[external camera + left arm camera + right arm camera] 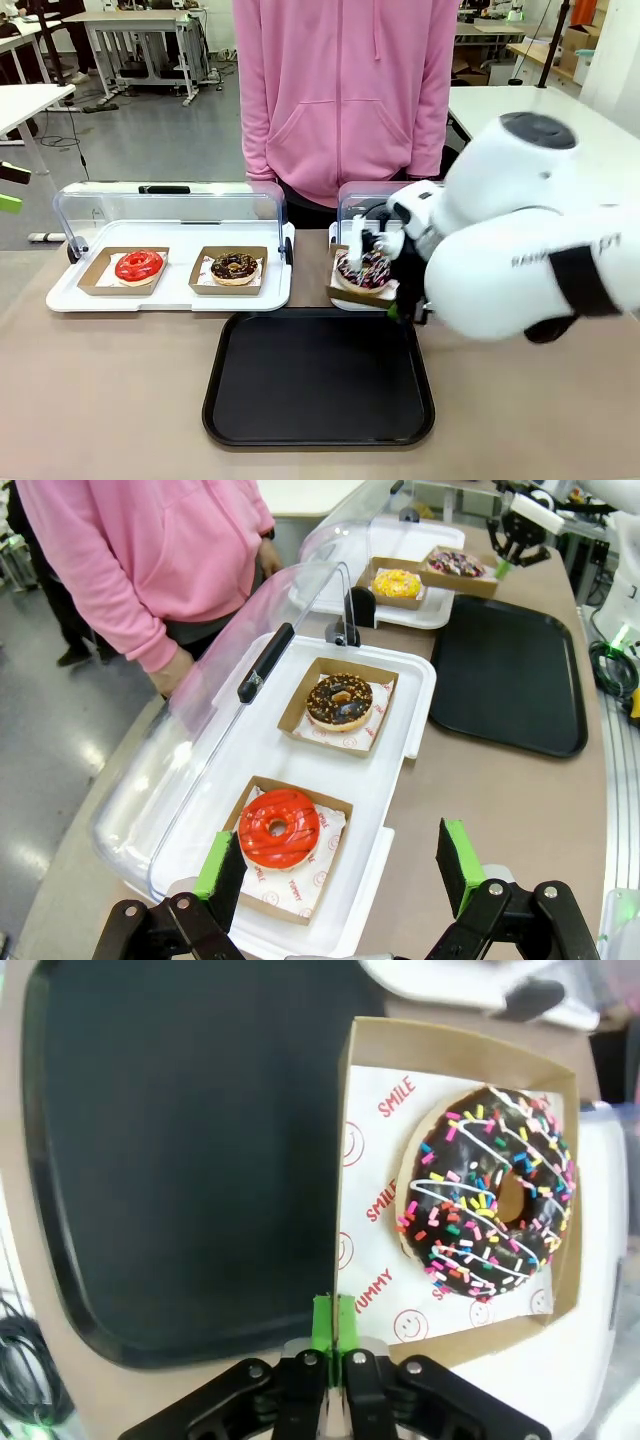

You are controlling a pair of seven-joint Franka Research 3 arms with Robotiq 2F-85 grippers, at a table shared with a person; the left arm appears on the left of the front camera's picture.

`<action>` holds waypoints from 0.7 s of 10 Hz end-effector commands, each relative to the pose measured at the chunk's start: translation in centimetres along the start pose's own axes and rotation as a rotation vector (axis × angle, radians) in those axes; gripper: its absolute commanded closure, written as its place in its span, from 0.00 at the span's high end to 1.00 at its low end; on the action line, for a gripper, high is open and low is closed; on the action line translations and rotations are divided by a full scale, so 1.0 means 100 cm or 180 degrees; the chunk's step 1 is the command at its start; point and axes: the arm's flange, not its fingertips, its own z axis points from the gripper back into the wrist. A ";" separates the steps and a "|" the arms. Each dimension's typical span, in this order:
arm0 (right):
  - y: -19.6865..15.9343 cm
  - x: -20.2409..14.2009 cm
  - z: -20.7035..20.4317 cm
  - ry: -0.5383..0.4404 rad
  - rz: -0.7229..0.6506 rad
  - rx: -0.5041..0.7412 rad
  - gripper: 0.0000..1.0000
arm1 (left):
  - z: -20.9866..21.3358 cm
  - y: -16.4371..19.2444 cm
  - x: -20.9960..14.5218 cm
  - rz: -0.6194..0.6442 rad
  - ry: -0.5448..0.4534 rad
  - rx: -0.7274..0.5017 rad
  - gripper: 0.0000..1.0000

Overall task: Move the fourth donut from the left to the tray.
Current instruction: Pick up the Paper togo box containing the Donut indicated by the person and place it on the Handle tray.

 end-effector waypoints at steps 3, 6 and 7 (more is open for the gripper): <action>0.081 0.013 -0.020 0.0088 0.0062 -0.0030 0.02 | 0.001 -0.002 0.002 0.0025 0.0021 -0.0019 1.00; 0.106 0.022 -0.037 0.0157 0.0325 0.0032 0.02 | 0.001 -0.002 0.002 0.0025 0.0021 -0.0019 1.00; 0.111 0.023 -0.041 0.0179 0.0343 0.0014 0.02 | 0.001 -0.002 0.002 0.0025 0.0021 -0.0019 1.00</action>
